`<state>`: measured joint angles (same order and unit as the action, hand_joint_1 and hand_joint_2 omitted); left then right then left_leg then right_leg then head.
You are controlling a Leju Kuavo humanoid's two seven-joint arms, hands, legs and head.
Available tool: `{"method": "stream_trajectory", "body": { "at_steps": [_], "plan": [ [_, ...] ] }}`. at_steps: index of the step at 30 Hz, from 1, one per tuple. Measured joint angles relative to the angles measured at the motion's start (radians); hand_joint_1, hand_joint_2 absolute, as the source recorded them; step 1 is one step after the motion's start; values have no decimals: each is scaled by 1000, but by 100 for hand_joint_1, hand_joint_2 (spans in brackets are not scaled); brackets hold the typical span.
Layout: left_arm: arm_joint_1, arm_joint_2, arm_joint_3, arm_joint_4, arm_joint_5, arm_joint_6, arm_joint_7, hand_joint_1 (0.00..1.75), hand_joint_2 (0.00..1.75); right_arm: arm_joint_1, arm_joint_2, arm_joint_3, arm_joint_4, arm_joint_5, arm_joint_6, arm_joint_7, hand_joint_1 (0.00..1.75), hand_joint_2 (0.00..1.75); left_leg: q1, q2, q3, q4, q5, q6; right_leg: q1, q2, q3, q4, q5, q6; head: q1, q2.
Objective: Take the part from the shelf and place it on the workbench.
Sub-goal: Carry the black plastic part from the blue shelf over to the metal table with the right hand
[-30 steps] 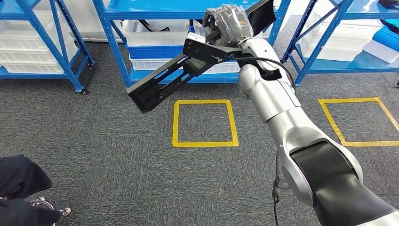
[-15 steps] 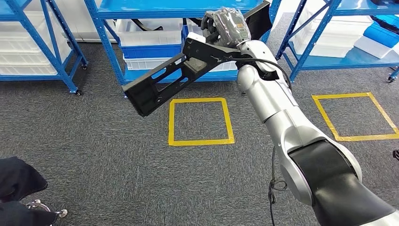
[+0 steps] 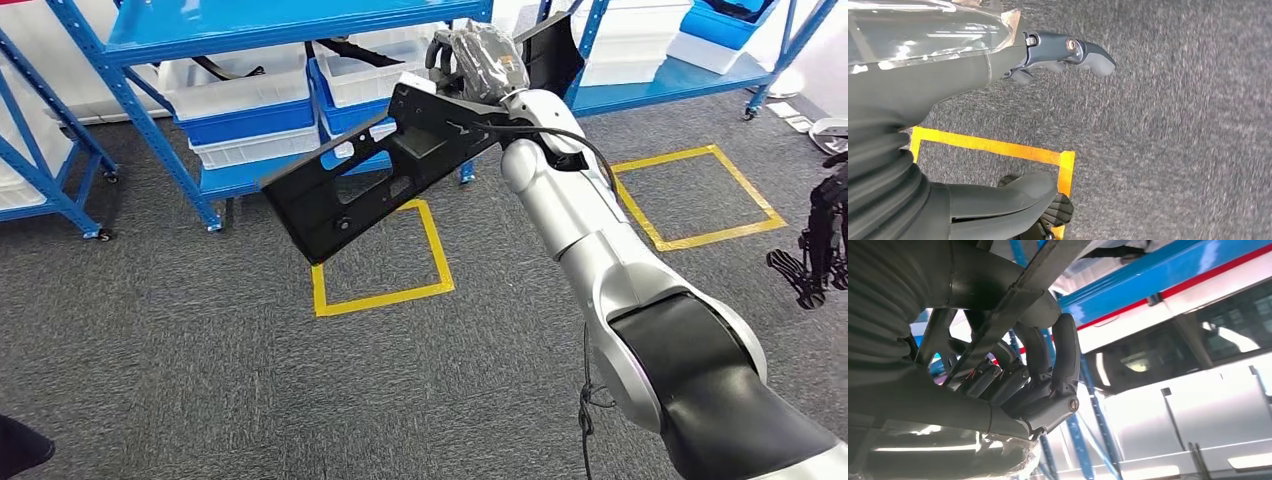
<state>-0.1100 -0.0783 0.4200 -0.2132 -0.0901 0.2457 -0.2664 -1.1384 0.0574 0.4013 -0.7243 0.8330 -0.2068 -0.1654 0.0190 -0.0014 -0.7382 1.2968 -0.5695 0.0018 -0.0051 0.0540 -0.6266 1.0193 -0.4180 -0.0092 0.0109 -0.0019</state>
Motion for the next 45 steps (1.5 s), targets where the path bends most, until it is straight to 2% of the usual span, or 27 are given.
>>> {"method": "stream_trajectory", "body": {
  "at_steps": [2,3,5,6,8,10,12,14,15,17,19,21,23,25,27,28,29,30,31,32,34,36,38,40,42,44,45],
  "plan": [
    [0,0,0,0,-2,0,2,0,175,-1,-2,0,9,-5,-9,-5,175,175,-1,-17,59,-103,56,16,7,26,-2,0,4,-1,0,0],
    [-1,2,0,0,-3,0,3,0,175,-2,-4,-1,12,-7,-13,-6,175,175,-1,-39,96,-167,78,25,8,36,-3,0,7,1,1,0],
    [-3,5,1,0,-4,1,4,0,175,-7,-6,-1,17,-9,-18,-8,175,175,-6,-66,141,-248,99,38,7,56,-8,0,13,7,2,0],
    [-4,6,1,0,-4,2,5,0,175,-8,-7,-1,20,-10,-20,-9,175,175,-9,-65,145,-257,98,40,4,64,-12,0,17,12,2,0],
    [-7,5,1,0,-7,2,7,0,175,-9,-12,-3,23,-13,-24,-11,175,175,-12,-39,149,-271,109,41,4,72,-20,-1,22,24,1,0],
    [-10,4,1,-1,-12,1,11,0,175,-12,-19,-5,24,-18,-29,-11,175,175,-7,-13,155,-289,122,45,7,29,-46,36,1,28,4,0],
    [-11,3,1,0,-16,1,17,0,175,-12,-23,-6,27,-27,-34,-12,175,175,-5,14,155,-296,128,48,4,-24,-102,148,-51,30,7,0],
    [-11,2,1,0,-19,3,26,0,175,0,-28,-8,32,-40,-41,-16,175,175,-4,41,151,-296,130,47,-6,-40,-147,256,-88,40,8,0],
    [-11,2,1,0,-21,6,32,0,175,7,-31,-9,36,-46,-48,-18,175,175,-2,54,150,-296,130,46,-12,-44,-147,267,-89,49,8,0],
    [-11,1,1,0,-23,10,40,0,175,19,-37,-12,42,-53,-67,-22,175,175,2,80,150,-294,129,39,-22,-66,-85,168,-55,72,8,0],
    [-12,2,1,0,-25,14,46,0,175,23,-40,-15,44,-54,-88,-20,175,175,1,104,150,-290,126,25,-21,-110,-8,33,-20,81,8,0],
    [-14,4,1,0,-27,16,51,0,175,27,-42,-20,44,-54,-103,-14,175,175,-4,126,152,-288,122,12,-15,-125,15,-13,-7,70,8,0],
    [-19,4,0,0,-31,16,53,0,175,33,-49,-26,44,-55,-108,-9,175,175,-2,144,157,-289,119,0,-17,-100,10,-13,-1,55,6,0],
    [-23,3,-1,0,-33,16,55,0,175,37,-54,-31,44,-55,-109,-4,175,175,6,108,147,-257,89,-10,-25,-75,8,-15,6,38,4,0],
    [-24,5,-2,0,-34,16,56,0,175,42,-51,-33,43,-55,-109,1,175,175,9,37,100,-144,17,-13,-27,-49,4,-16,11,25,2,0],
    [-24,5,-2,0,-34,16,56,0,175,48,-49,-33,43,-54,-110,4,175,175,9,15,68,-73,-18,-13,-24,-36,2,-16,13,20,1,0],
    [-24,5,-2,0,-35,16,56,0,175,56,-49,-33,44,-54,-111,7,175,175,9,5,43,-18,-37,-11,-20,-22,0,-16,14,17,1,0],
    [-24,5,-3,0,-35,16,57,0,175,65,-49,-33,44,-54,-111,9,175,175,9,0,32,3,-37,-9,-17,-8,-1,-15,15,16,1,0],
    [-24,5,-3,0,-35,16,57,0,175,72,-50,-34,44,-54,-112,11,175,175,9,-3,40,-13,-18,-5,-15,6,-1,-15,17,15,1,0],
    [-24,5,-3,0,-35,16,57,0,175,77,-51,-35,44,-53,-113,11,175,175,9,-9,66,-65,14,0,-14,20,-1,-14,18,16,1,0],
    [-25,6,-4,0,-36,16,57,0,175,79,-51,-35,43,-53,-115,12,175,175,9,-50,135,-198,70,15,-12,45,-3,-12,22,20,1,0],
    [-26,8,-4,0,-36,16,57,0,175,78,-52,-36,43,-53,-117,12,175,175,5,-74,168,-266,87,22,-12,67,-10,-12,28,30,1,0],
    [-29,8,-4,0,-37,16,56,0,175,80,-57,-39,42,-52,-118,13,175,175,0,-53,170,-276,91,26,-12,88,-19,-17,38,45,1,0],
    [-31,5,-5,0,-41,16,56,0,175,82,-64,-44,41,-48,-124,18,175,175,1,-27,175,-291,106,36,-8,58,-41,5,29,50,3,0],
    [-30,3,-6,0,-48,15,57,0,175,86,-70,-49,39,-35,-138,26,175,175,2,0,175,-301,116,43,-6,-6,-92,105,-17,44,9,0],
    [-29,2,-8,1,-55,15,60,0,175,103,-78,-53,34,-15,-154,41,175,175,1,27,173,-301,117,44,-9,-35,-146,230,-63,44,12,0],
    [-29,1,-10,1,-59,14,61,0,175,116,-85,-55,29,-5,-158,49,175,175,1,39,173,-301,116,44,-12,-41,-156,257,-70,49,12,0]
  ]
}}
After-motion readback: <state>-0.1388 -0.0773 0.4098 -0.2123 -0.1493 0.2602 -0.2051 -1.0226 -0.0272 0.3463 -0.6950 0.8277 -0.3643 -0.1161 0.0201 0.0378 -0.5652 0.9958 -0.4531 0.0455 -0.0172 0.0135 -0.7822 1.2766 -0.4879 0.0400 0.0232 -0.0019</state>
